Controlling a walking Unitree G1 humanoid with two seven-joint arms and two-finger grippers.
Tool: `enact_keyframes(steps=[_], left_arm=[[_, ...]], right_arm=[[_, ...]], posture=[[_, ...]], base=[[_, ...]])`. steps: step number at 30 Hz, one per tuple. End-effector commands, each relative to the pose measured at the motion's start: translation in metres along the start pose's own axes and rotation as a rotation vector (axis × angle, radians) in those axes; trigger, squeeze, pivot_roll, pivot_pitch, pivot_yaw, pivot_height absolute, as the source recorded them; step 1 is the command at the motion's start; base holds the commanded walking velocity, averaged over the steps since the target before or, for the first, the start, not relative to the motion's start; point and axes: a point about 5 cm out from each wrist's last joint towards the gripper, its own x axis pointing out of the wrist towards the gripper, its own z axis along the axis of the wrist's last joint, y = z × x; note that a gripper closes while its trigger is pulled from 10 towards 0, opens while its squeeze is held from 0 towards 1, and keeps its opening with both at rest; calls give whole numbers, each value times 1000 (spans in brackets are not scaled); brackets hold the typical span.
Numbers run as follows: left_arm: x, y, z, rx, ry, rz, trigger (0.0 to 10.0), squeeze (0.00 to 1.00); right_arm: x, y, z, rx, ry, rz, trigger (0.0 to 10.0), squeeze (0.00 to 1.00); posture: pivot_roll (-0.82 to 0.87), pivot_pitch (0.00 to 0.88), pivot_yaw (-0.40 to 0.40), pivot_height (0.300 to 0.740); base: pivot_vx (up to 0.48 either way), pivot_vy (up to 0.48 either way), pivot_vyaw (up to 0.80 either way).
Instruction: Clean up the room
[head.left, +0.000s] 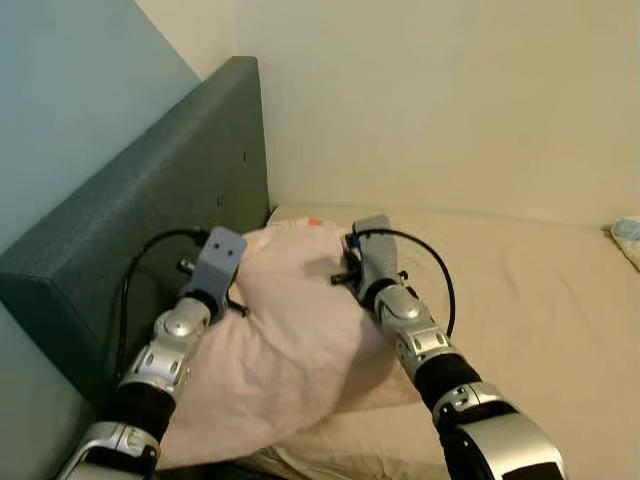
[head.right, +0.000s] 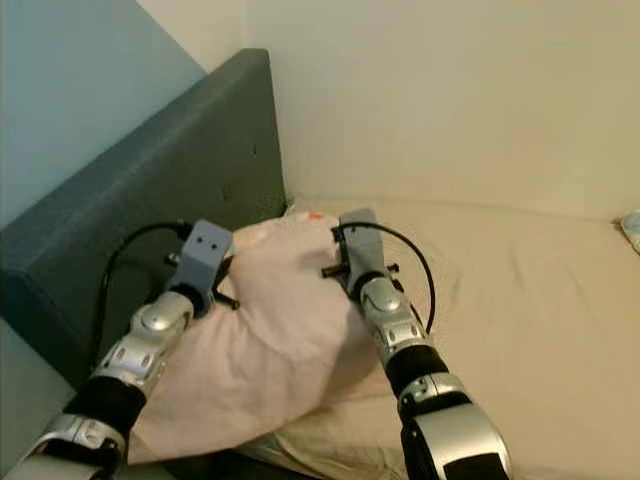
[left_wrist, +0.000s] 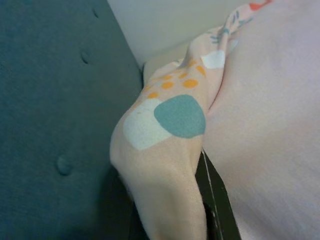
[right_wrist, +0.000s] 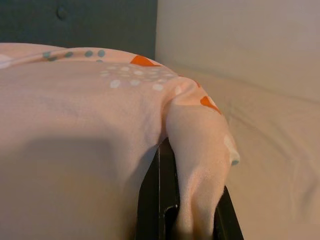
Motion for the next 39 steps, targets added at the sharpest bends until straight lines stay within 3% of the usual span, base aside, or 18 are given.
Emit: enact_keyframes(steps=[1, 10, 14, 23, 30, 39], left_arm=[[-4, 18, -1, -27, -18, 86, 10000, 0], [-3, 5, 2, -35, -36, 51, 10000, 0], [-9, -4, -3, -86, -25, 53, 10000, 0], [-16, -3, -4, -111, -26, 79, 10000, 0], [-27, -4, -14, -116, 0, 91, 10000, 0], [-25, -4, -12, -138, -2, 111, 10000, 0]], right_arm=[[-2, -18, 2, 18, -19, -91, 10000, 0], [-8, -31, 0, 31, -25, -123, 10000, 0], [-13, -34, 1, 18, -52, -149, 10000, 0], [-18, -37, 4, 40, -88, -173, 10000, 0], [-20, -28, 1, 44, -76, -153, 10000, 0], [-19, -29, 3, 16, -69, -124, 10000, 0]], posture=[[-83, 36, -12, 716], [-109, 73, -1, 716], [-109, 89, 0, 716], [-94, 74, 6, 691], [-94, 76, -6, 666], [-86, 91, -13, 636]], base=[[0, 0, 0], [0, 0, 0], [0, 0, 0], [0, 0, 0], [0, 0, 0], [0, 0, 0]])
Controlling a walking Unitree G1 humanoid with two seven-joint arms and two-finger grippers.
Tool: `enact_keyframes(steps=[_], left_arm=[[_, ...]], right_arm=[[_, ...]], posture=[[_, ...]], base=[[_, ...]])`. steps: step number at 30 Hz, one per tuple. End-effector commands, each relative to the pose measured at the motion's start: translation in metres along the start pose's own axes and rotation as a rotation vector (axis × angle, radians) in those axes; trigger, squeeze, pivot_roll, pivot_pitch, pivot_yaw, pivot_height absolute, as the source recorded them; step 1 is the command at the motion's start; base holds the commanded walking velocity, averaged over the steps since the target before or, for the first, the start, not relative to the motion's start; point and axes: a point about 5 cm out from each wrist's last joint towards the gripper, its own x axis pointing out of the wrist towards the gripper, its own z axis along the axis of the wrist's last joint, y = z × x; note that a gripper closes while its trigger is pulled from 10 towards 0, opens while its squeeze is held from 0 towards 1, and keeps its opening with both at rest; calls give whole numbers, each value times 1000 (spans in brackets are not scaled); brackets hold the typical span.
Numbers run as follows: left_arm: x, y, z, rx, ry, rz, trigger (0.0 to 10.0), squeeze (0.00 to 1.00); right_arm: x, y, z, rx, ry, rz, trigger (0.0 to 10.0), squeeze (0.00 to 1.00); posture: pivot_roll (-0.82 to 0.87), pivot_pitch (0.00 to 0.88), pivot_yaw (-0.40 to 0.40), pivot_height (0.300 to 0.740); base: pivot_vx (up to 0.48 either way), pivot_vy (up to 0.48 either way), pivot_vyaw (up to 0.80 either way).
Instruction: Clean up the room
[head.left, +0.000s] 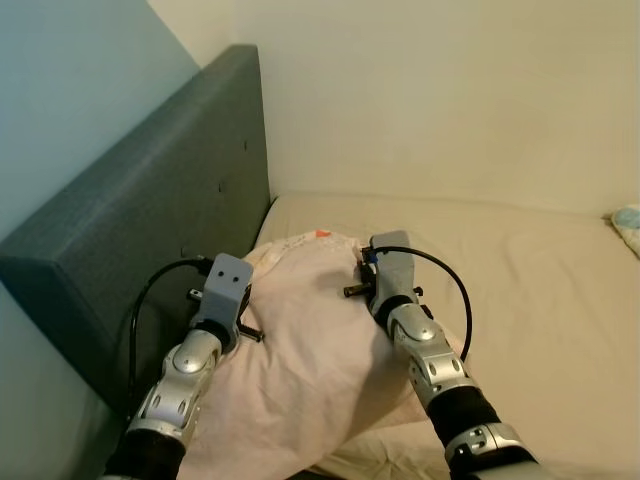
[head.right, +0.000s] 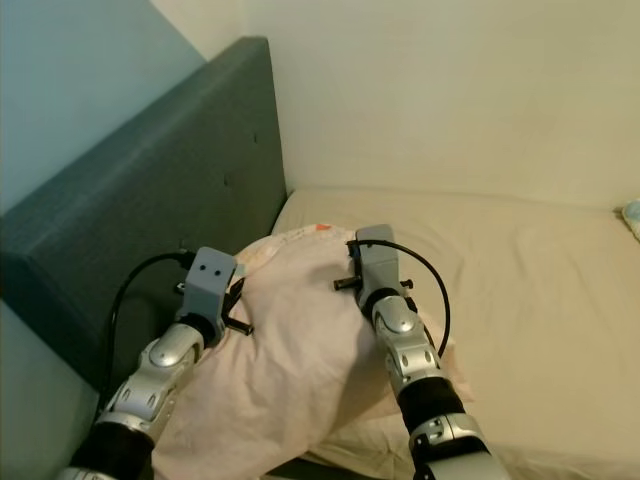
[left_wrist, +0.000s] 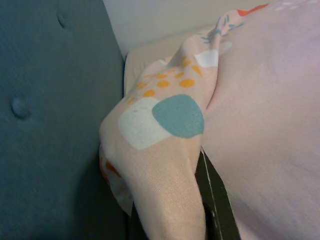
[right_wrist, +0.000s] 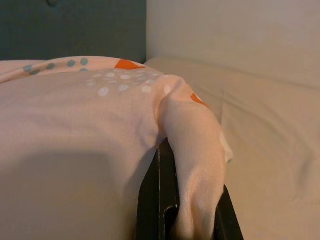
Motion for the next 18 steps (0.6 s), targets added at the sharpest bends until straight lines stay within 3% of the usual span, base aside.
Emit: enact_keyframes(steps=[1, 2, 5, 18], left_arm=[[-1, 16, -1, 6, 20, 77, 10000, 0], [5, 8, 4, 14, 16, 25, 10000, 0], [6, 0, 3, 22, 21, -6, 10000, 0], [-10, 4, -5, -28, 43, 17, 10000, 0]], right_arm=[[-2, -24, 9, 6, -35, -103, 10000, 0], [-5, -35, 11, 11, -43, -159, 10000, 0], [-11, -42, 7, 13, -41, -201, 10000, 0], [-21, -40, -6, 65, -16, -189, 10000, 0]], posture=[[-103, 74, 30, 636], [-113, 89, 65, 636], [-118, 84, 92, 636], [-71, 113, 43, 636]], base=[[0, 0, 0], [0, 0, 0], [0, 0, 0], [0, 0, 0]])
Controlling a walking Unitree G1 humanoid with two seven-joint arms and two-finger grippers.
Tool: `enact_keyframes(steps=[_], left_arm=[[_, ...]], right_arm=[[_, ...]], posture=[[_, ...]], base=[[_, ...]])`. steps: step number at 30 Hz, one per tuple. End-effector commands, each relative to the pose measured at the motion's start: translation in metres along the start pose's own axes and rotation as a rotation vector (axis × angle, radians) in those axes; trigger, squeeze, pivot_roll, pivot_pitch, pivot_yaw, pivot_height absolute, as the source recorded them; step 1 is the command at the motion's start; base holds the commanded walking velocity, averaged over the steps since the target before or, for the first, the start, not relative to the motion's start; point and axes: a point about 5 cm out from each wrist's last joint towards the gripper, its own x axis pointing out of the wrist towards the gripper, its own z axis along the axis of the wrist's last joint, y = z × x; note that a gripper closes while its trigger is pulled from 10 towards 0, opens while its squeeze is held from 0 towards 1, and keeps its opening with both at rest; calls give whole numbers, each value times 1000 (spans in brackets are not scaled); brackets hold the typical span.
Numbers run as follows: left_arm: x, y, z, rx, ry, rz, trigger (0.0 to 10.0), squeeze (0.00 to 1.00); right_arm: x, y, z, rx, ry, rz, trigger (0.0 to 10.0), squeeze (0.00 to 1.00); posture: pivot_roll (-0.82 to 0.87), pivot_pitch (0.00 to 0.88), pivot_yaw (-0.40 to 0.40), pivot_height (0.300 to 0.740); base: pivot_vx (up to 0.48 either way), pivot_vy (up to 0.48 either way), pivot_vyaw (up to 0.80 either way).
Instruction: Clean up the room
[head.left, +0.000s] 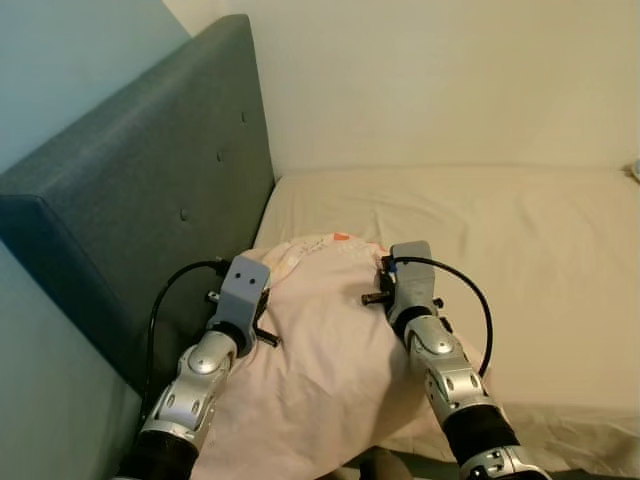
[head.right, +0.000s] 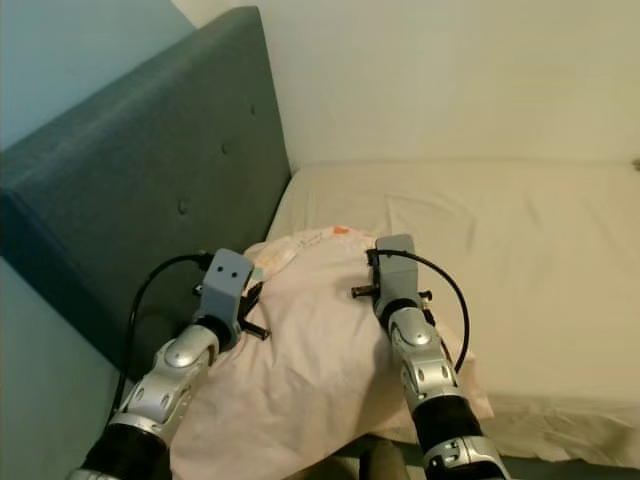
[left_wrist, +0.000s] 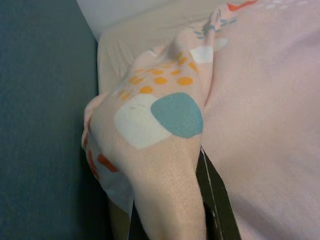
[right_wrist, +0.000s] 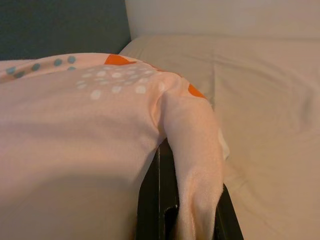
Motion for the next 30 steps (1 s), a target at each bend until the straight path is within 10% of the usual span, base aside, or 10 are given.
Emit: enact_keyframes(steps=[1, 30], left_arm=[[-9, 26, -6, -13, 30, 106, 10000, 0], [-13, 30, -2, -73, 39, 134, 10000, 0]], right_arm=[[-3, -22, 6, 15, -26, -100, 10000, 0], [-5, -38, 17, -12, -52, -143, 10000, 0]], posture=[[-71, 113, 43, 636], [-60, 160, 39, 596]], base=[[0, 0, 0], [0, 0, 0]])
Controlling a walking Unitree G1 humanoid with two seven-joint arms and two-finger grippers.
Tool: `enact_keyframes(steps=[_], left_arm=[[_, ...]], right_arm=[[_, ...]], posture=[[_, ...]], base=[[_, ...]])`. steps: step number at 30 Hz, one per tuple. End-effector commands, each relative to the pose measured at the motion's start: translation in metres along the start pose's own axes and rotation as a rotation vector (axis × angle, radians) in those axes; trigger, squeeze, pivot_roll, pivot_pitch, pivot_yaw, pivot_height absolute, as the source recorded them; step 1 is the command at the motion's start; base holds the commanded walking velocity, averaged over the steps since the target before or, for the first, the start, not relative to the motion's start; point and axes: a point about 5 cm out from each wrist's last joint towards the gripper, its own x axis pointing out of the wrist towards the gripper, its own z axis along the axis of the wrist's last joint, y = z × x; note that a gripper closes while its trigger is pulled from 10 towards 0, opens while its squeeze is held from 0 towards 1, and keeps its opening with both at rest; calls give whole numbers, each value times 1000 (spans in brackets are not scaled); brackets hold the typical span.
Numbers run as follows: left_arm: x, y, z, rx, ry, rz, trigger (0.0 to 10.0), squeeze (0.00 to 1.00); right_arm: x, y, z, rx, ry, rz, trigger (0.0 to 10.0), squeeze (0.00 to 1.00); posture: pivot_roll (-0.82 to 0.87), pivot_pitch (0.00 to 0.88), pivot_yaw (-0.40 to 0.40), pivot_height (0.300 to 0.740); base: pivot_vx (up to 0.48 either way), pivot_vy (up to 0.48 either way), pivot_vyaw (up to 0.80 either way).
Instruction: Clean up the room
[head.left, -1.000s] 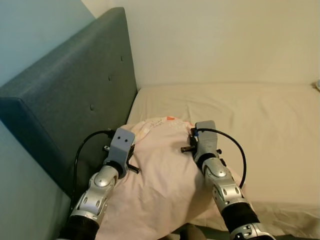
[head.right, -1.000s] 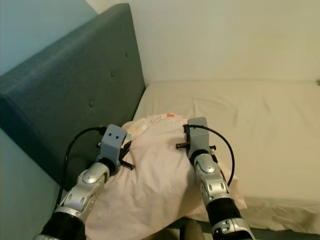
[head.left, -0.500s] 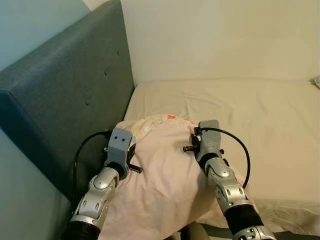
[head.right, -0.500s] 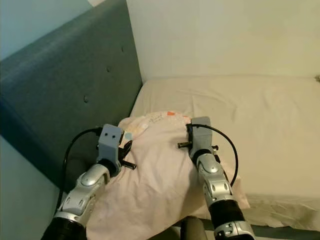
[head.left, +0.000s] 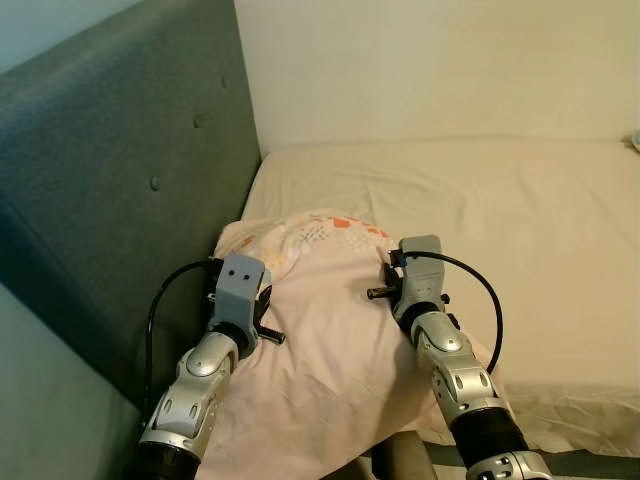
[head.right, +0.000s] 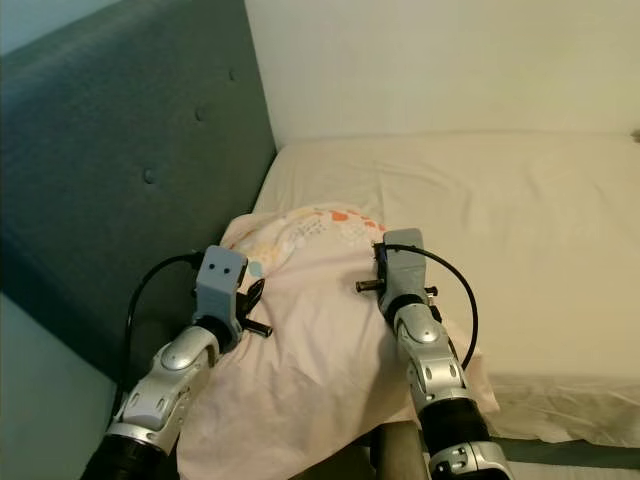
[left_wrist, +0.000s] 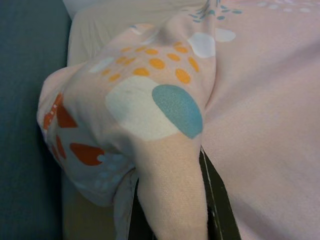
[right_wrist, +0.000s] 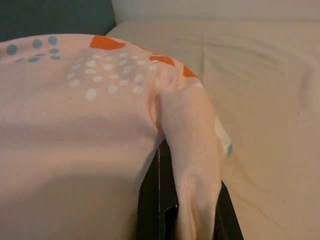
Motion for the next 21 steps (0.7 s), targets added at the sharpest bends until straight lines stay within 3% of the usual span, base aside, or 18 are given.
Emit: enact_keyframes(steps=[1, 3, 7, 9, 11, 12, 13, 14, 19, 21], left_arm=[[-7, 38, -6, 64, 36, 123, 10000, 0], [-7, 38, -6, 64, 36, 123, 10000, 0], [20, 62, 24, 190, -22, 109, 10000, 0], [23, 64, 27, 203, -25, 104, 10000, 0], [46, 85, 70, 304, -99, 150, 10000, 0], [46, 85, 70, 304, -99, 150, 10000, 0], [57, 103, 108, 377, -158, 201, 10000, 0], [59, 110, 124, 399, -181, 227, 10000, 0], [57, 125, 149, 447, -222, 277, 10000, 0], [50, 139, 177, 513, -288, 309, 10000, 0]], right_arm=[[-1, -34, 13, -5, -50, -148, 10000, 0], [-1, -34, 13, -5, -50, -148, 10000, 0], [22, -43, 47, -39, -130, -167, 10000, 0], [24, -43, 51, -42, -136, -168, 10000, 0], [41, -42, 86, -65, -203, -160, 10000, 0], [41, -42, 86, -65, -203, -160, 10000, 0], [49, -37, 115, -76, -257, -150, 10000, 0], [52, -33, 125, -73, -280, -139, 10000, 0], [54, -26, 141, -71, -327, -123, 10000, 0], [54, -16, 150, -68, -380, -115, 10000, 0]], posture=[[-59, 164, 36, 596], [-59, 164, 36, 596], [-50, 182, 30, 596], [-50, 182, 30, 596], [-51, 195, 26, 596], [-51, 195, 26, 596], [-51, 195, 26, 596], [-50, 195, 23, 596], [-49, 192, 18, 596], [-37, 189, 9, 596]], base=[[0, 0, 0], [0, 0, 0], [0, 0, 0], [0, 0, 0], [0, 0, 0], [0, 0, 0], [0, 0, 0], [0, 0, 0], [0, 0, 0], [0, 0, 0]])
